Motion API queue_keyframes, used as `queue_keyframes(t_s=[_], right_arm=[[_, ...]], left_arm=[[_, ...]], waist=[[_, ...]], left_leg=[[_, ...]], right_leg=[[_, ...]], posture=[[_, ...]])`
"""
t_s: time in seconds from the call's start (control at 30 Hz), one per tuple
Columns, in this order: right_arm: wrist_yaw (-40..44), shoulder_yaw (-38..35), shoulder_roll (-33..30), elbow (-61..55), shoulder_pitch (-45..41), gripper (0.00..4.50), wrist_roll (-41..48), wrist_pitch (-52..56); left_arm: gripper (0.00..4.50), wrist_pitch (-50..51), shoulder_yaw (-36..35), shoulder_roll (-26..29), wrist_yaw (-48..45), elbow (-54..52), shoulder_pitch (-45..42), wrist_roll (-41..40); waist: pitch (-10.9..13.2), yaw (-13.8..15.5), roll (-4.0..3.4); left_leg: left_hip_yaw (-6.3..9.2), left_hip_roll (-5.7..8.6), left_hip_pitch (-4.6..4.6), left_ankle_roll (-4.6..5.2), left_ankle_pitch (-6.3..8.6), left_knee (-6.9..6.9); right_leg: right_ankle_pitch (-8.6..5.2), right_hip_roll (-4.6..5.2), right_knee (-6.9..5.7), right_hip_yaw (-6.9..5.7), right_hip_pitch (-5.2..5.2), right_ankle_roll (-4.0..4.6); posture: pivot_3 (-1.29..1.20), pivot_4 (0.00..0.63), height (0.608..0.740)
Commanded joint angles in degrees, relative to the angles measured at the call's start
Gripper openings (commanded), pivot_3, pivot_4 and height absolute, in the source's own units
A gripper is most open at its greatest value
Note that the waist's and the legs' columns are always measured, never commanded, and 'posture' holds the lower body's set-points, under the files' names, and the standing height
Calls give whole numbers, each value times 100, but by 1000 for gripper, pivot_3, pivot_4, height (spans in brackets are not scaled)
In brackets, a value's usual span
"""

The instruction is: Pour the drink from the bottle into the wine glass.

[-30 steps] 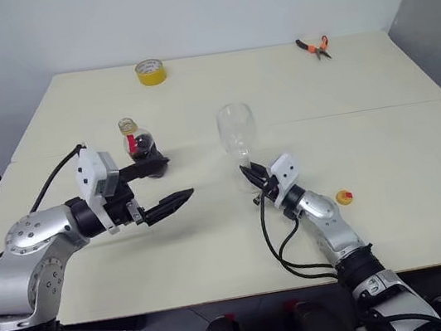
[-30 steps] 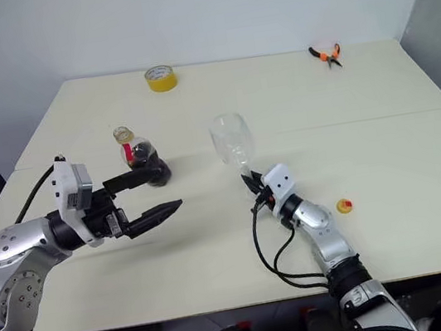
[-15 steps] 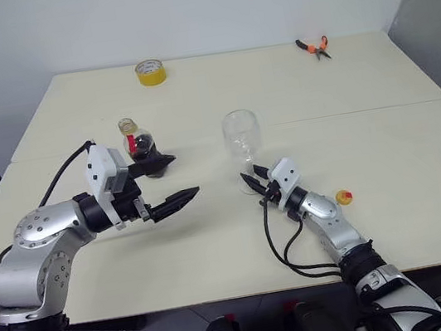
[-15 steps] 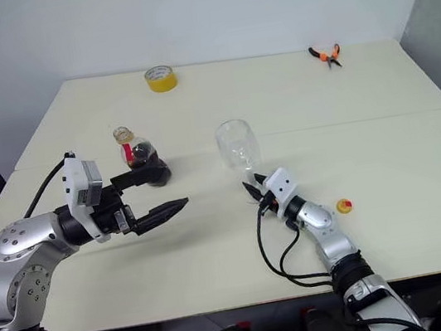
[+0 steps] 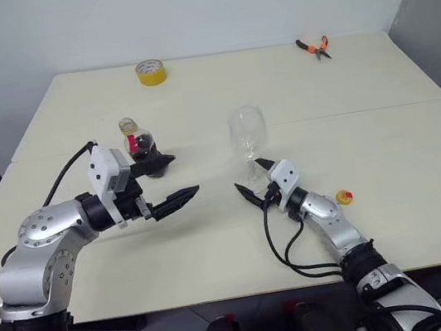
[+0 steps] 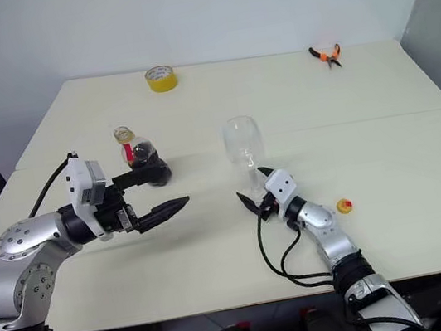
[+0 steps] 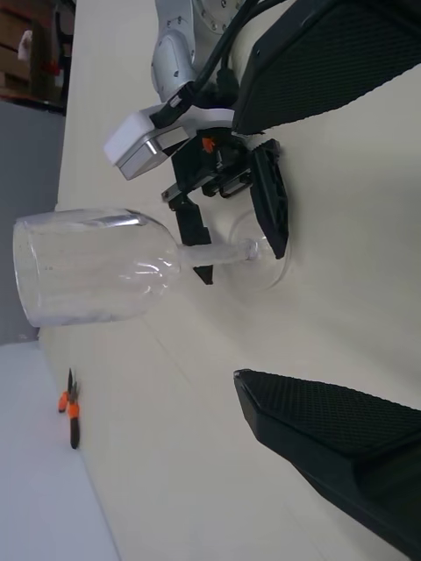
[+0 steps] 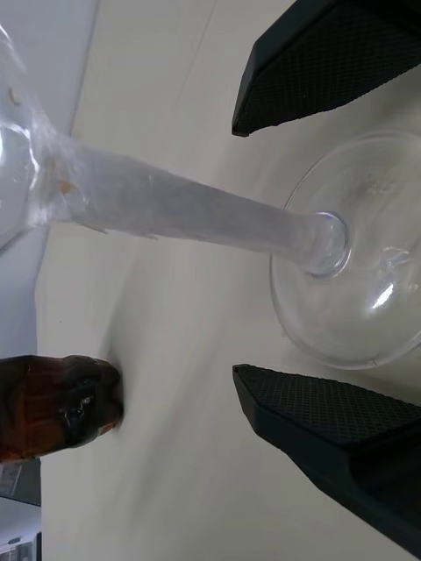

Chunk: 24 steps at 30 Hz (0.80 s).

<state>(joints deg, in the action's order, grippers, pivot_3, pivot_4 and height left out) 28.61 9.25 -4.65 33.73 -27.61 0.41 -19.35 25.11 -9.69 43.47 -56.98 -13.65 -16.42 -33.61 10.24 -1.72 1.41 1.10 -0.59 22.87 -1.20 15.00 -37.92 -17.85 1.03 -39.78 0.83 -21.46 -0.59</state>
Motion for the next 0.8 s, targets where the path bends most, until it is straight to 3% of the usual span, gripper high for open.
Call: queue_keyframes(t_s=[0.03, 0.8], right_arm=[[-264, -198, -200, -40, -13, 4487, -77, 217], [-548, -45, -659, -973, 397, 4487, -439, 1162]], left_arm=[[4500, -159, -53, -22, 5, -53, -70, 40], [4500, -304, -6, -179, 56, 68, -52, 237]], waist=[[0, 8, 1], [-2, 40, 3]], left_leg=[[0, 0, -1, 0, 0, 0], [2, 3, -1, 1, 1, -2]], right_leg=[[0, 0, -1, 0, 1, 0], [0, 3, 3, -3, 7, 0]], posture=[[0, 150, 740], [0, 150, 740]])
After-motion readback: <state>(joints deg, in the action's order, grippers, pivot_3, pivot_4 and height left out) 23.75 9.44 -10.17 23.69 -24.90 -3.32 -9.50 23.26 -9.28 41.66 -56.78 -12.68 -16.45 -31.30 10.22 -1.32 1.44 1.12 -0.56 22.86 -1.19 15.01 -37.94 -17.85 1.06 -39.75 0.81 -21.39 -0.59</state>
